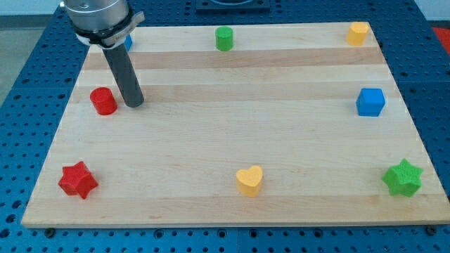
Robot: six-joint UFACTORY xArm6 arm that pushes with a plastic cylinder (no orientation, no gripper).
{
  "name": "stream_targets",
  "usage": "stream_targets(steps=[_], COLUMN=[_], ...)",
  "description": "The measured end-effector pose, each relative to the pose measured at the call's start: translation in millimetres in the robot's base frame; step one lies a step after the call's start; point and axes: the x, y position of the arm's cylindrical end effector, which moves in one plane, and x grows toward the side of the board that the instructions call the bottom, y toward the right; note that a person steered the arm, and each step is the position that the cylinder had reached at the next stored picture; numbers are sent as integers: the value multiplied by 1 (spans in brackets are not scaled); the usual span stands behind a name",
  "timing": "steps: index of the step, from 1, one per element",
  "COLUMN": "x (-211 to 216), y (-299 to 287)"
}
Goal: Move the red circle closer to red star
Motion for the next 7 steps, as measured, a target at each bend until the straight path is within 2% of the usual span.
stream_targets(steps=[3, 7], x=[-48, -48], y=[-8, -41])
